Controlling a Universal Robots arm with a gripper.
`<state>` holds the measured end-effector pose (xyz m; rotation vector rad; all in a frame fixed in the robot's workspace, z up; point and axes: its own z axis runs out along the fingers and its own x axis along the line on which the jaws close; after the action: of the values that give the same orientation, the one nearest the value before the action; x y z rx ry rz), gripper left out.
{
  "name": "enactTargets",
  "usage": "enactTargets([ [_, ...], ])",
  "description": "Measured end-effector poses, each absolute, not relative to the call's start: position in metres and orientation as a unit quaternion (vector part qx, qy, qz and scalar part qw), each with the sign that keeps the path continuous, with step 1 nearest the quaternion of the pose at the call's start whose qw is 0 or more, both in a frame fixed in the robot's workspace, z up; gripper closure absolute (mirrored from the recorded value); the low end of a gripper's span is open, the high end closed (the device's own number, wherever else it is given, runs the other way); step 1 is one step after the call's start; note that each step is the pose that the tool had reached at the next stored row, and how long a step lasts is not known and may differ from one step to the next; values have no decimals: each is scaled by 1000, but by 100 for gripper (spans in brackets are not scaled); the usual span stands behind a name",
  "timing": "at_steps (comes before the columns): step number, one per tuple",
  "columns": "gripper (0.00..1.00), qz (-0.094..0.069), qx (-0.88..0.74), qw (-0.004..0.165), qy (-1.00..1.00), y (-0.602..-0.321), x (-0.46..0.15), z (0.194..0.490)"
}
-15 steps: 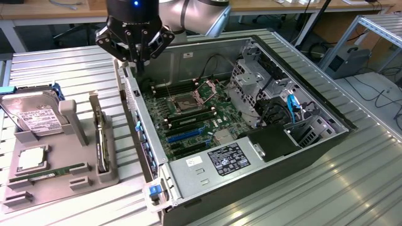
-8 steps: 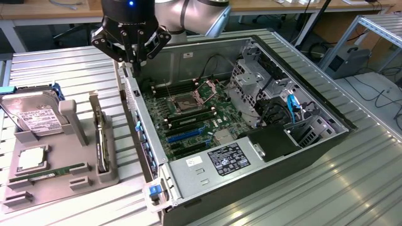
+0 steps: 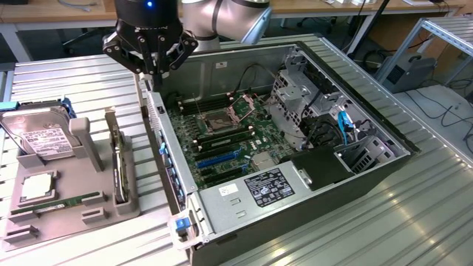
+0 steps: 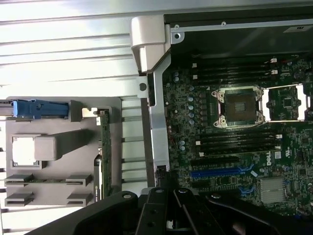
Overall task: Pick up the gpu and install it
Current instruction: 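Reach for the gpu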
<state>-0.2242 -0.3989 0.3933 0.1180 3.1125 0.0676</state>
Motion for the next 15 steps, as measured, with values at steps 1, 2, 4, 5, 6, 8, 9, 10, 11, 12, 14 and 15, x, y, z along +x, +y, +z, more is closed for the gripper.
enactTargets([
  [1,89,22,38,13,999,-399,-225,393],
  [2,89,22,38,13,999,-399,-226,393],
  [4,89,22,38,13,999,-399,-227,393],
  [5,89,22,38,13,999,-399,-228,393],
  [6,89,22,38,13,999,-399,-229,393],
  [8,89,22,38,13,999,-399,-231,393],
  [9,89,22,38,13,999,-399,-232,393],
  [10,89,22,38,13,999,-399,-233,393],
  [11,89,22,38,13,999,-399,-234,393],
  [12,89,22,38,13,999,-399,-234,393],
  [14,89,22,38,13,999,-399,-236,393],
  [15,89,22,38,13,999,-399,-237,393],
])
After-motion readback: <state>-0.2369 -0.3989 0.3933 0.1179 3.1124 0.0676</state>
